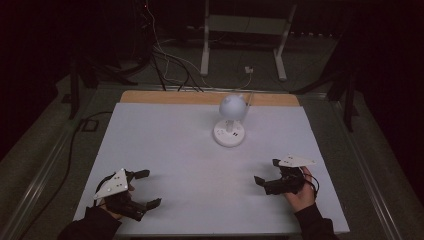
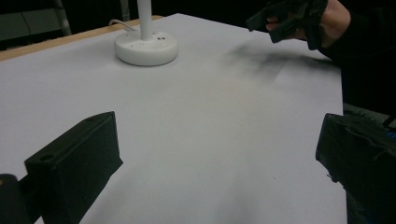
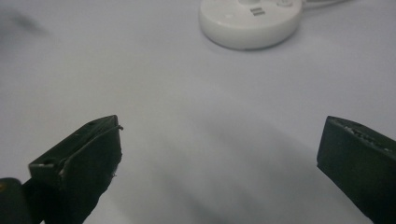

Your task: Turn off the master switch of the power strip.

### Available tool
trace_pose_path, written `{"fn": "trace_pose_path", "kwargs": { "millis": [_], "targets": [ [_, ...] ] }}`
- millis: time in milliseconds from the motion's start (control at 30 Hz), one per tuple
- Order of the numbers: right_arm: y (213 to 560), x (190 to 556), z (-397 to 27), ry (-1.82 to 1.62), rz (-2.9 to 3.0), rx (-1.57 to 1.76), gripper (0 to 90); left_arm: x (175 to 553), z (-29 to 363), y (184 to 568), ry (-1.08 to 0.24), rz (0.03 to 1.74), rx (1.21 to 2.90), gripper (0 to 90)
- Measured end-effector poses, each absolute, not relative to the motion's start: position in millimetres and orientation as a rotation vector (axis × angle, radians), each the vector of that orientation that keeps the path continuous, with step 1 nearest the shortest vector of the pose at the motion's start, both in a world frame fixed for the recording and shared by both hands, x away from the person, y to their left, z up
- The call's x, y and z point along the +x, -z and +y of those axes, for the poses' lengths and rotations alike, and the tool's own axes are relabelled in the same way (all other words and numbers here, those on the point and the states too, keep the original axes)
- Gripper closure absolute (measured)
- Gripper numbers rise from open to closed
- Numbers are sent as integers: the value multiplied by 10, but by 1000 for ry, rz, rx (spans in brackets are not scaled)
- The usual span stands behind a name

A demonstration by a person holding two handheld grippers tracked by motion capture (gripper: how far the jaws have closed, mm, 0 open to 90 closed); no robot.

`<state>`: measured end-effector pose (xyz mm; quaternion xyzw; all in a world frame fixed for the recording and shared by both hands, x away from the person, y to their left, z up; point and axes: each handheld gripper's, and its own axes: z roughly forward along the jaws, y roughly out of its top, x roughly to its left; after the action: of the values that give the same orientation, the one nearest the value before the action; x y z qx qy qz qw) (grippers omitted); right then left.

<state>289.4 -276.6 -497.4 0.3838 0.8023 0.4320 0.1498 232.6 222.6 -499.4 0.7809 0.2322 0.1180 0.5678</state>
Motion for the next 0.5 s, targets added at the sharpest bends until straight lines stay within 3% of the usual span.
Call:
{"fn": "trace_pose_path", "kwargs": {
  "millis": [500],
  "targets": [
    [5144, 2541, -2908, -1131, 2365, 1131, 0, 2326, 2226, 4994, -272, 546, 1836, 4]
  ]
}}
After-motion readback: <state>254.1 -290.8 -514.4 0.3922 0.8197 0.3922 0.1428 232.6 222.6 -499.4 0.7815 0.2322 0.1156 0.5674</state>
